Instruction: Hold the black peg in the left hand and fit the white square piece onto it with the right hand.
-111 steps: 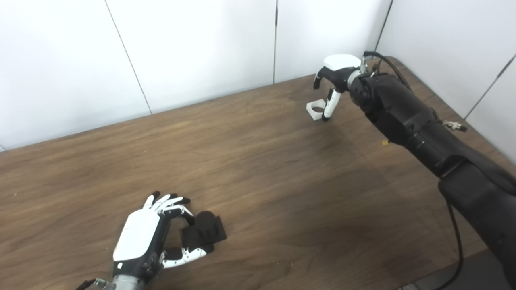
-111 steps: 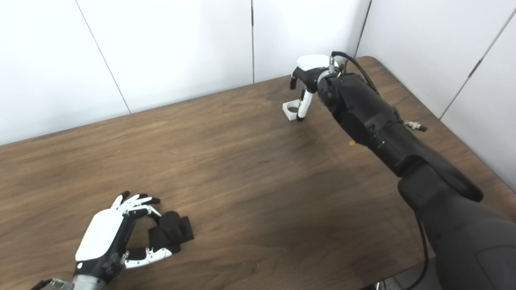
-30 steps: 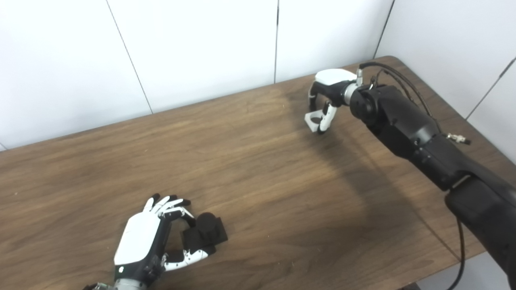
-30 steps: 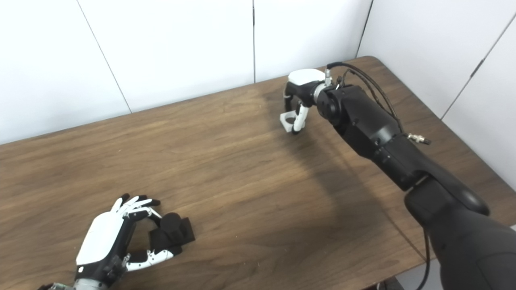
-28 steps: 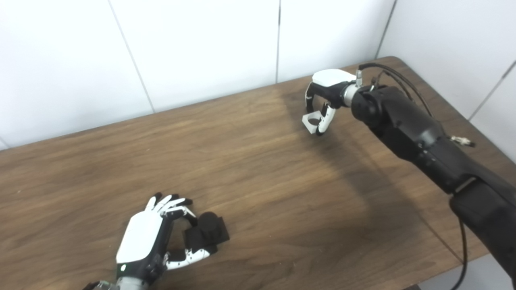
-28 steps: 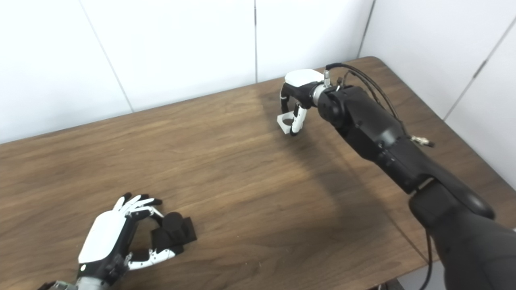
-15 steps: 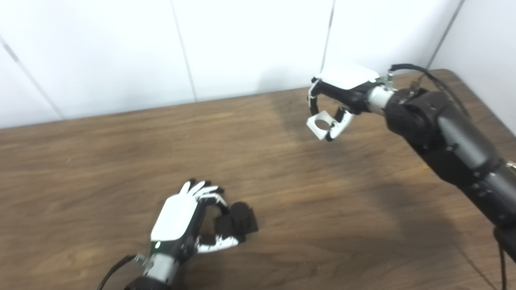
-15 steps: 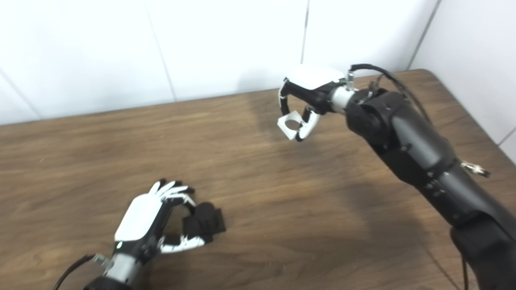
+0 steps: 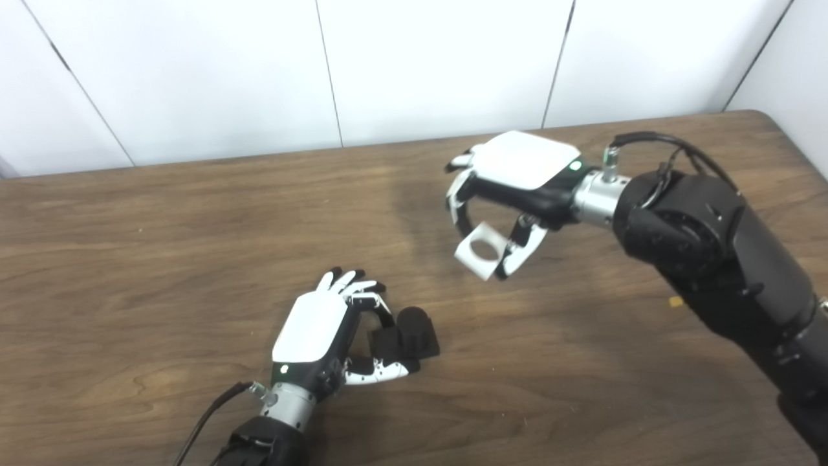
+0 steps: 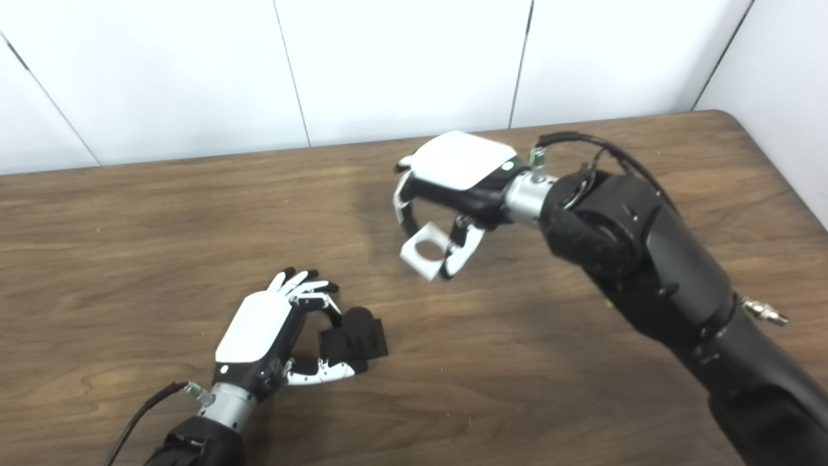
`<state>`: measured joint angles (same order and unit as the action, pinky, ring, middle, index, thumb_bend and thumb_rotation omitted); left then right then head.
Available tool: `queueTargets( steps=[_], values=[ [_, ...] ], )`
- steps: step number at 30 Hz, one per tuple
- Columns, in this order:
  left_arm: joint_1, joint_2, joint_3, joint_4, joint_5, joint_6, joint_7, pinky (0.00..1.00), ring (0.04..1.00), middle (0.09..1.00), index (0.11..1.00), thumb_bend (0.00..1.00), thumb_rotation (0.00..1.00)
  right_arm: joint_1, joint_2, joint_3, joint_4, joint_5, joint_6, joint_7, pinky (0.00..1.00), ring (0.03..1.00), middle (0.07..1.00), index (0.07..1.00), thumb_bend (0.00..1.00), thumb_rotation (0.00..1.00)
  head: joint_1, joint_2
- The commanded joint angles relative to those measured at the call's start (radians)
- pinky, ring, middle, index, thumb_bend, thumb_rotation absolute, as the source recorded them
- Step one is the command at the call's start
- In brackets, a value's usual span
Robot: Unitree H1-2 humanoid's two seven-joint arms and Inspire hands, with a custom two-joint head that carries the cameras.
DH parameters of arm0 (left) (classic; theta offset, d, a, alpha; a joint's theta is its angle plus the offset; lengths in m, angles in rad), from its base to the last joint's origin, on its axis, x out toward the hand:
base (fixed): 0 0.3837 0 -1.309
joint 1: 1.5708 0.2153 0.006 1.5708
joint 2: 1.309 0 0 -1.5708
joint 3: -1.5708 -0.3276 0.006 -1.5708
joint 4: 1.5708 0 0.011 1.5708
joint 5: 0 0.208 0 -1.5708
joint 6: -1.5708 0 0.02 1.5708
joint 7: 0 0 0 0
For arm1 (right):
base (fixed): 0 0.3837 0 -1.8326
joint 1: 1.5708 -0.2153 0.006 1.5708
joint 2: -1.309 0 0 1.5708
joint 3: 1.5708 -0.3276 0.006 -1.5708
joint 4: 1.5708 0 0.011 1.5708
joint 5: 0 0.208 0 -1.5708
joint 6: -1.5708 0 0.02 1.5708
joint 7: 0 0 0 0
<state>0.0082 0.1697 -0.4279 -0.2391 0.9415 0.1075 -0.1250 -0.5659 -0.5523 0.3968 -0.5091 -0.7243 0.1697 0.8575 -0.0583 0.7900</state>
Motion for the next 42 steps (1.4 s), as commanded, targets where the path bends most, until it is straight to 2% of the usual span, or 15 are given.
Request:
queueTargets(
  steps=[1, 9, 16, 42],
  values=[
    [0.006, -0.003, -0.03, 0.026, 0.024, 0.007, -0.037, 1.0, 0.922, 0.81, 0.488, 0.52, 0.06, -0.033, 0.013, -0.007, -0.038, 0.001, -0.005, 0.009, 0.95, 0.907, 0.746, 0.483, 0.52, 0.13, 0.005, 0.002],
    [0.003, -0.01, -0.04, 0.036, 0.035, 0.013, -0.031, 1.0, 0.919, 0.807, 0.488, 0.52, 0.06, -0.023, 0.092, 0.023, -0.071, -0.006, -0.033, 0.029, 0.91, 0.902, 0.746, 0.483, 0.52, 0.13, 0.018, 0.005],
    [0.005, -0.014, -0.042, 0.036, 0.033, 0.015, -0.028, 1.0, 0.919, 0.811, 0.489, 0.52, 0.06, -0.026, 0.134, 0.046, -0.065, -0.033, -0.035, 0.059, 0.94, 0.91, 0.747, 0.484, 0.52, 0.13, 0.02, 0.01],
    [0.006, -0.017, -0.044, 0.027, 0.031, 0.023, -0.03, 1.0, 0.919, 0.81, 0.488, 0.52, 0.06, 0.016, 0.163, 0.046, -0.028, -0.042, -0.076, 0.05, 0.91, 0.907, 0.742, 0.483, 0.52, 0.13, 0.014, 0.022]
  ],
)
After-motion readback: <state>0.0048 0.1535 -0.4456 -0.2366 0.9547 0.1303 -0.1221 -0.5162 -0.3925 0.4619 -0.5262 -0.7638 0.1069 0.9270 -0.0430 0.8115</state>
